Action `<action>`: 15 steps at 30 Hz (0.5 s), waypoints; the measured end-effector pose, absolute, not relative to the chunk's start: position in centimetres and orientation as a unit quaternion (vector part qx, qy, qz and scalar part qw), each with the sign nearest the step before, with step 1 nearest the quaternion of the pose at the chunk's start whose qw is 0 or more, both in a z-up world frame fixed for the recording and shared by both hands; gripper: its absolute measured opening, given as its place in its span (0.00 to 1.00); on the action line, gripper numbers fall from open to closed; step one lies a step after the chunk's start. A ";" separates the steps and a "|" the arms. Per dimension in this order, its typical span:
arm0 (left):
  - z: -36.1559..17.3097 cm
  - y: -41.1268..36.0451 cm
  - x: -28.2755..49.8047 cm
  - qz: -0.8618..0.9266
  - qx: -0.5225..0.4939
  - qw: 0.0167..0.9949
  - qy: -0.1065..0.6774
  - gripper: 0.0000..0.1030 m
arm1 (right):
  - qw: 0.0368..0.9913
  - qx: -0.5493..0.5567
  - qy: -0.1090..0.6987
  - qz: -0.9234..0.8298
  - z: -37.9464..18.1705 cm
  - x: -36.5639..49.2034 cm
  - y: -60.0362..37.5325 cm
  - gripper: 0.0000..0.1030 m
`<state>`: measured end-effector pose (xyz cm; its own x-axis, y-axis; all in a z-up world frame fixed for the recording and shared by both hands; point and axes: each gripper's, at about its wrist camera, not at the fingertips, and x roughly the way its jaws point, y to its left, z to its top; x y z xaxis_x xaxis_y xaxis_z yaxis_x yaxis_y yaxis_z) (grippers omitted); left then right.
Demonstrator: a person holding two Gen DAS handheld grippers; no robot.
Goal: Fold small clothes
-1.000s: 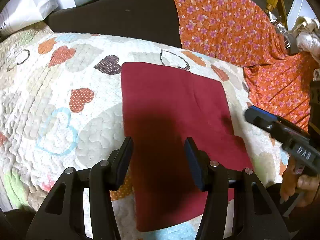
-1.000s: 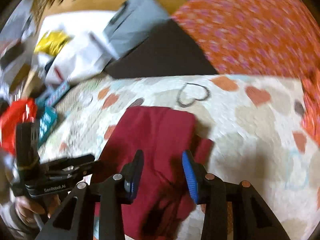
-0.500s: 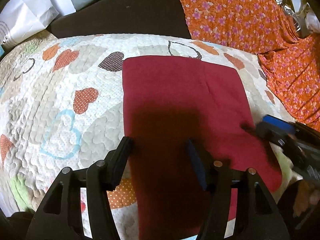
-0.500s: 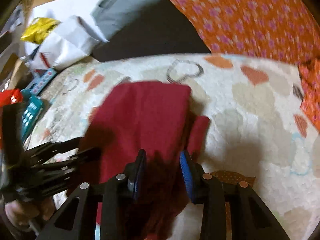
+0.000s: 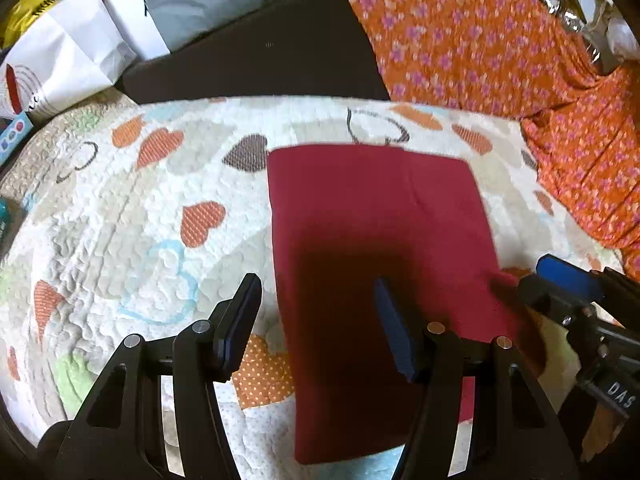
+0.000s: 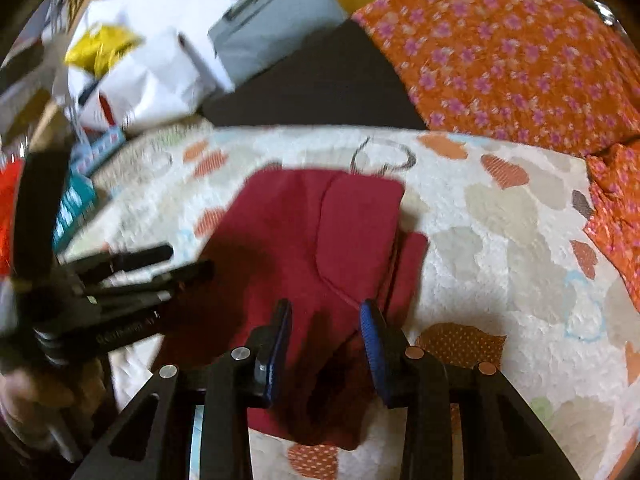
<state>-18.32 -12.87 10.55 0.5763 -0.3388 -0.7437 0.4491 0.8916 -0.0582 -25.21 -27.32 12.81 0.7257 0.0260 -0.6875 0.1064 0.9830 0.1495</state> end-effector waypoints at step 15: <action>14.3 -11.9 -21.2 -0.213 0.064 0.911 0.347 0.57 | 0.942 0.104 0.313 -0.055 17.1 -26.0 -26.3 0.40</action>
